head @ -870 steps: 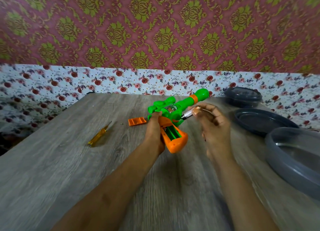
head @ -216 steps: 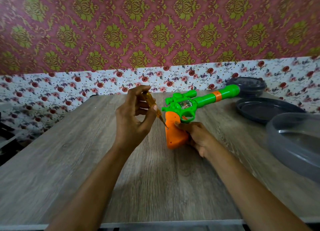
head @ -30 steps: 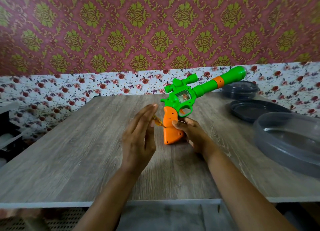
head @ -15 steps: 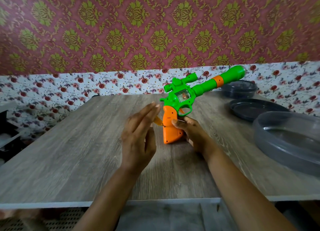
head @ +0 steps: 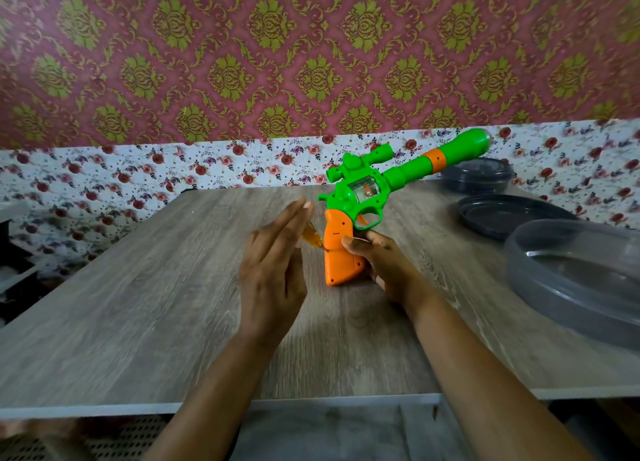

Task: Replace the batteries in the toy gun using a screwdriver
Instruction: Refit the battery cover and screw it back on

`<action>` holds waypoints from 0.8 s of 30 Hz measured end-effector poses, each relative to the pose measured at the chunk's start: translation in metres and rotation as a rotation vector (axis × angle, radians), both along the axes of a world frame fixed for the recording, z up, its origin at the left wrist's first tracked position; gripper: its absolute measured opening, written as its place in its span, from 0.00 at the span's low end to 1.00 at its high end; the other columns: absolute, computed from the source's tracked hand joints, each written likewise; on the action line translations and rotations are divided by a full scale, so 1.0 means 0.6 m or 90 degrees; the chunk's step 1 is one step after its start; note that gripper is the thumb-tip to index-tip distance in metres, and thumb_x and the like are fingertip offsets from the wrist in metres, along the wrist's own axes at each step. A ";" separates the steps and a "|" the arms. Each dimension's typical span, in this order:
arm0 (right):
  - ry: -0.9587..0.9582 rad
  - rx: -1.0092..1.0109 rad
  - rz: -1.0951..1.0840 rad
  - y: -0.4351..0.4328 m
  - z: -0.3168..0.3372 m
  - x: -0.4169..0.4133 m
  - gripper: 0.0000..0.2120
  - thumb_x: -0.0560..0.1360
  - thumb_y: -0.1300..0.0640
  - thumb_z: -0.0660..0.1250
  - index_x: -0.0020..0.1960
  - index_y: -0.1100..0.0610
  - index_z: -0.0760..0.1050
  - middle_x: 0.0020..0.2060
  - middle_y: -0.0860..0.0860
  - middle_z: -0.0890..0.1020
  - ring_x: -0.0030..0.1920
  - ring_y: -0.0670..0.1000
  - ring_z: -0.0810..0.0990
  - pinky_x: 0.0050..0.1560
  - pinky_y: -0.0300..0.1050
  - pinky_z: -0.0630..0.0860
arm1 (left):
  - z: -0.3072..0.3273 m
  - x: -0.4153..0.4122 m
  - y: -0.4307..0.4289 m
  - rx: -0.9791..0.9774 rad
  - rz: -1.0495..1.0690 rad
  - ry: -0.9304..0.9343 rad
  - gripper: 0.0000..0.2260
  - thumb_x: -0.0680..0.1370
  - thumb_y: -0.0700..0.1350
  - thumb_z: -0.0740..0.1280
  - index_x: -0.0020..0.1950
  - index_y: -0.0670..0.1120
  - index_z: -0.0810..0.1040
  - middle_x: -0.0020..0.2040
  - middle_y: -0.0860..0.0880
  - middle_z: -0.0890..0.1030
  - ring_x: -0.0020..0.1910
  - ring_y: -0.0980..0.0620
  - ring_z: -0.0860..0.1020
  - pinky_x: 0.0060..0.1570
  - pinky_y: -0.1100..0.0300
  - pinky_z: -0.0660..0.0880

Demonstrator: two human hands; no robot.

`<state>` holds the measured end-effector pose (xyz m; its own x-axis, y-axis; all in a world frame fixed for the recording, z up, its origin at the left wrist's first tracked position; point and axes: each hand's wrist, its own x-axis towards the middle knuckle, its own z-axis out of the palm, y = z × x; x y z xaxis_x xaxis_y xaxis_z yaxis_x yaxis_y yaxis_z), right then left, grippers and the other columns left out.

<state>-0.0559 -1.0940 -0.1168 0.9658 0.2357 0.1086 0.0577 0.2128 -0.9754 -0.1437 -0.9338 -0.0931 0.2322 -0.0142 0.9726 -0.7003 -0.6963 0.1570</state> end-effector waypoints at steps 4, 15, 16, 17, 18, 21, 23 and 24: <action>-0.003 0.005 0.001 0.001 -0.003 0.001 0.13 0.75 0.59 0.65 0.59 0.55 0.74 0.55 0.55 0.81 0.55 0.54 0.80 0.59 0.55 0.75 | 0.003 -0.001 0.003 0.023 -0.011 0.003 0.15 0.79 0.47 0.62 0.65 0.47 0.71 0.62 0.47 0.71 0.56 0.55 0.72 0.54 0.68 0.70; -0.001 0.017 0.005 0.002 -0.001 -0.002 0.14 0.75 0.60 0.65 0.60 0.56 0.74 0.56 0.56 0.80 0.56 0.55 0.79 0.59 0.54 0.75 | 0.001 -0.001 0.000 0.038 -0.010 -0.044 0.15 0.77 0.35 0.60 0.64 0.44 0.73 0.61 0.50 0.75 0.57 0.57 0.75 0.48 0.59 0.74; 0.000 0.017 0.006 0.002 -0.002 -0.001 0.15 0.75 0.60 0.65 0.61 0.56 0.74 0.56 0.56 0.81 0.57 0.55 0.79 0.59 0.54 0.75 | 0.002 -0.002 0.000 0.034 -0.020 -0.044 0.14 0.78 0.38 0.61 0.63 0.45 0.73 0.62 0.49 0.74 0.56 0.56 0.75 0.49 0.60 0.74; 0.002 0.017 0.004 0.002 -0.002 -0.001 0.16 0.74 0.60 0.65 0.62 0.57 0.73 0.56 0.56 0.81 0.57 0.55 0.79 0.59 0.54 0.75 | 0.003 -0.003 0.000 0.026 -0.025 -0.044 0.12 0.78 0.41 0.62 0.62 0.45 0.74 0.60 0.48 0.74 0.53 0.55 0.75 0.48 0.62 0.74; 0.002 0.014 0.002 0.001 -0.003 0.000 0.16 0.74 0.60 0.65 0.62 0.57 0.73 0.56 0.56 0.81 0.56 0.55 0.79 0.59 0.55 0.75 | 0.005 -0.004 0.001 0.014 -0.024 -0.044 0.11 0.78 0.44 0.64 0.60 0.46 0.74 0.57 0.47 0.73 0.51 0.55 0.74 0.46 0.64 0.73; -0.002 0.010 0.005 0.001 -0.004 0.000 0.15 0.74 0.59 0.65 0.61 0.56 0.74 0.55 0.55 0.81 0.56 0.54 0.80 0.59 0.55 0.75 | 0.006 -0.006 0.001 -0.028 0.000 -0.051 0.08 0.76 0.40 0.66 0.54 0.46 0.75 0.49 0.47 0.73 0.46 0.57 0.73 0.46 0.70 0.71; -0.002 0.014 0.002 0.001 -0.002 -0.001 0.14 0.74 0.60 0.65 0.60 0.56 0.74 0.54 0.55 0.81 0.55 0.54 0.80 0.59 0.55 0.75 | 0.006 -0.005 -0.001 -0.041 0.008 -0.045 0.10 0.76 0.37 0.64 0.57 0.44 0.72 0.51 0.48 0.76 0.48 0.57 0.74 0.50 0.73 0.69; -0.001 0.014 0.000 0.002 -0.001 -0.001 0.14 0.74 0.60 0.65 0.60 0.56 0.74 0.54 0.55 0.81 0.54 0.53 0.80 0.59 0.55 0.75 | 0.006 -0.005 -0.001 -0.042 0.013 -0.040 0.12 0.76 0.37 0.63 0.60 0.43 0.71 0.53 0.48 0.76 0.50 0.56 0.75 0.53 0.71 0.70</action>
